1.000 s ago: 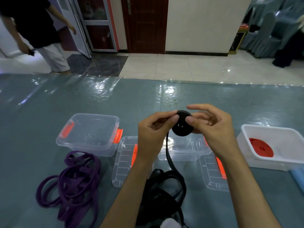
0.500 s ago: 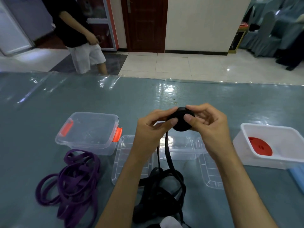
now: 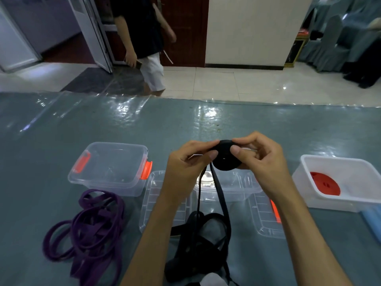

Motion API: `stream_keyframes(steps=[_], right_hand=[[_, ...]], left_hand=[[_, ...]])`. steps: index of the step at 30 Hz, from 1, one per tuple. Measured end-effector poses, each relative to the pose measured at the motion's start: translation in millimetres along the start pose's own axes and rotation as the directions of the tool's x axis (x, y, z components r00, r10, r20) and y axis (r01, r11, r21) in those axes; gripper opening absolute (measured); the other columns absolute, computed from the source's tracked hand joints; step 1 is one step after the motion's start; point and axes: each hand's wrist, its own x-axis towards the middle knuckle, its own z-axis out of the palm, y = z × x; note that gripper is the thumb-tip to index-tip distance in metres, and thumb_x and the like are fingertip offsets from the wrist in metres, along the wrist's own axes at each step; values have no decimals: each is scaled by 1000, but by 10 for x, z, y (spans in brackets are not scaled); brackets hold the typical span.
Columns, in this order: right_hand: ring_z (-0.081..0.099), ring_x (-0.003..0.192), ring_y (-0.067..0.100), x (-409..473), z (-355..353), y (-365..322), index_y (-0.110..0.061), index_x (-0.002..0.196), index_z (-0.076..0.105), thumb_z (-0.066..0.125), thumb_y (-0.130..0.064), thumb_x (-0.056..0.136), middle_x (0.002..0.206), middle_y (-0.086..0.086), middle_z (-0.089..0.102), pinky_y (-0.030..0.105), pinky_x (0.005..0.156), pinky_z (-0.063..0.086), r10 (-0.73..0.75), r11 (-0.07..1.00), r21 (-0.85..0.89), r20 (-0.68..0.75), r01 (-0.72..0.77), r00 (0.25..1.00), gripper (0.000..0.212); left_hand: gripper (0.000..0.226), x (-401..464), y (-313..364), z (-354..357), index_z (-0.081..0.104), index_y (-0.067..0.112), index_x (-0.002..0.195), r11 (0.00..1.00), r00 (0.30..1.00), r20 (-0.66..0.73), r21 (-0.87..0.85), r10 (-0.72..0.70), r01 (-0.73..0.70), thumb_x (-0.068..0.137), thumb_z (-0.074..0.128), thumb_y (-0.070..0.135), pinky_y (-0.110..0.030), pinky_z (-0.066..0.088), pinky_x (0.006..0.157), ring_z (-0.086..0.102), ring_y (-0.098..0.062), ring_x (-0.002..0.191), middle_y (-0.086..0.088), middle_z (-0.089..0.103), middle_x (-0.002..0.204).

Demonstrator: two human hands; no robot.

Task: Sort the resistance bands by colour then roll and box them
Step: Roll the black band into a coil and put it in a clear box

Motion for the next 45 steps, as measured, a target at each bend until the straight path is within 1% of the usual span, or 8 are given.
stream_keyframes(steps=[9,14,19,23,28,31,37,45], right_hand=[[80,84,24,9,12,23,-21,98,78,81,-15,89,91,8,82,28,71,62,-38,999,30,-69,40,997,12],[79,74,29,7,-56,-13,-19,85,66,88,-24,81,84,15,79,34,65,63,100,994,45,85,-104,991,24],[80,81,27,16,-16,-37,-22,95,77,87,-26,81,91,10,81,31,67,63,-17,999,31,-41,19,999,17],[80,76,30,-15,2,-10,-17,84,60,92,-34,76,81,10,79,39,66,64,103,991,80,30,-105,994,38],[81,82,33,-3,-59,-100,-25,112,73,91,-40,78,94,15,81,37,66,65,27,999,33,57,-29,998,41],[81,84,26,3,-45,-70,-23,100,72,91,-41,78,96,8,81,32,68,64,-26,999,34,-15,27,1000,34],[81,84,29,-5,-94,-52,-28,122,72,92,-37,79,98,9,81,35,70,66,39,999,-18,60,-38,997,48],[81,90,32,-57,77,29,-27,103,62,93,-31,76,99,10,82,49,78,66,62,998,-1,32,-62,998,41]], left_hand=[[30,26,-44,22,78,23,121,998,998,38,-25,-58,59,95,76,8,-37,60,96,74,-28,110,-5,77,115],[24,-16,-26,20,81,26,105,993,996,-35,-86,-82,79,84,87,18,-35,62,89,79,-28,98,-7,81,102],[29,0,-6,20,78,17,118,991,997,30,-110,-72,75,91,80,6,-29,59,93,76,-25,108,-10,78,113],[26,36,40,-10,81,15,110,996,1000,13,-86,-15,17,86,84,4,-33,61,91,77,-26,102,-8,79,106],[29,62,87,16,80,16,112,991,997,27,-110,-79,81,88,82,2,-26,59,89,76,-18,102,-5,79,110],[41,69,98,-22,72,13,128,992,988,133,-88,-82,94,91,76,-3,-27,58,96,74,-19,111,-8,75,120],[27,33,85,30,77,25,105,994,993,-47,-42,-106,104,84,88,13,-25,61,84,79,-21,96,-3,81,103],[28,71,84,-86,82,21,111,987,991,29,-95,-131,133,87,84,6,-25,60,90,79,-22,103,-6,81,109]])
